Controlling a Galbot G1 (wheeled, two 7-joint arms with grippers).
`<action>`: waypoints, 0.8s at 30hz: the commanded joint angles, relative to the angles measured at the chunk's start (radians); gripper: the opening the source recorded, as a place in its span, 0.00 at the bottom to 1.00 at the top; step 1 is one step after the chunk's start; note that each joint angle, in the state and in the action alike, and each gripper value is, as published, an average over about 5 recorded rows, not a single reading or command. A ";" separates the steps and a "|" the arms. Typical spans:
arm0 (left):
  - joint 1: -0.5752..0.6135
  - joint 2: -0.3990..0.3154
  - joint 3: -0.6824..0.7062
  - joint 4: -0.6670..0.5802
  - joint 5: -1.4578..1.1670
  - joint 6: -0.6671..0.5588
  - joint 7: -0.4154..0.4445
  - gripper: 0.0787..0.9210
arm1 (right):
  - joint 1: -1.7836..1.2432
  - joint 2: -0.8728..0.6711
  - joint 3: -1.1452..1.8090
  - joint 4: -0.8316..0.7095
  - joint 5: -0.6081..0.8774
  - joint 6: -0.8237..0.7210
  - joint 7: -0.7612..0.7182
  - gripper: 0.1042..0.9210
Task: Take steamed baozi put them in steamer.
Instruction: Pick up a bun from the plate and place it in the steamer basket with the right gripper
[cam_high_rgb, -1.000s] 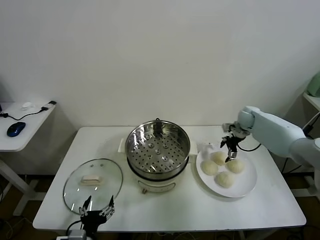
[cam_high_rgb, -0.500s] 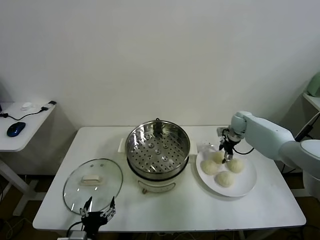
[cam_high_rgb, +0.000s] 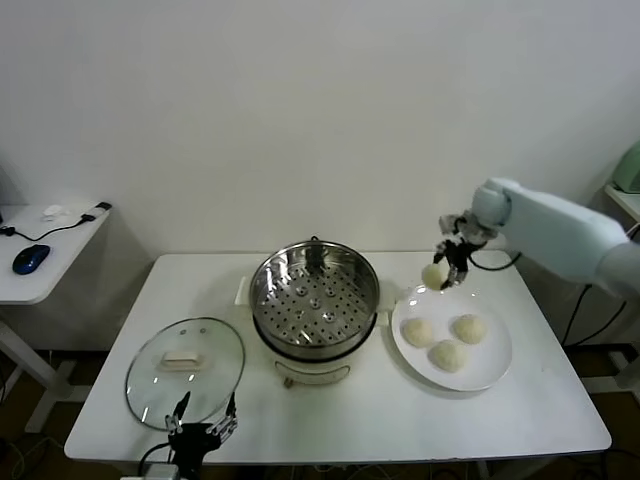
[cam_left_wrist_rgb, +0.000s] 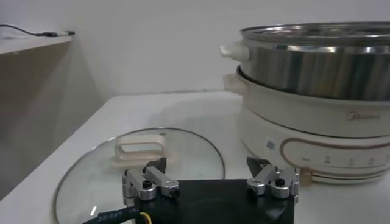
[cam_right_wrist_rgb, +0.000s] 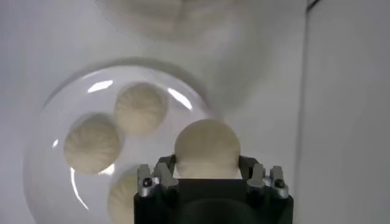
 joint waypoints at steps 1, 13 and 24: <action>0.001 0.006 0.005 -0.001 0.004 0.000 0.000 0.88 | 0.337 0.020 -0.150 0.250 0.115 0.146 -0.037 0.70; 0.004 0.020 0.002 -0.015 0.000 0.001 -0.001 0.88 | 0.226 0.334 -0.094 0.342 -0.257 0.546 0.020 0.70; 0.026 0.021 0.004 -0.032 -0.001 -0.003 -0.004 0.88 | -0.114 0.513 0.011 -0.153 -0.487 0.669 0.078 0.70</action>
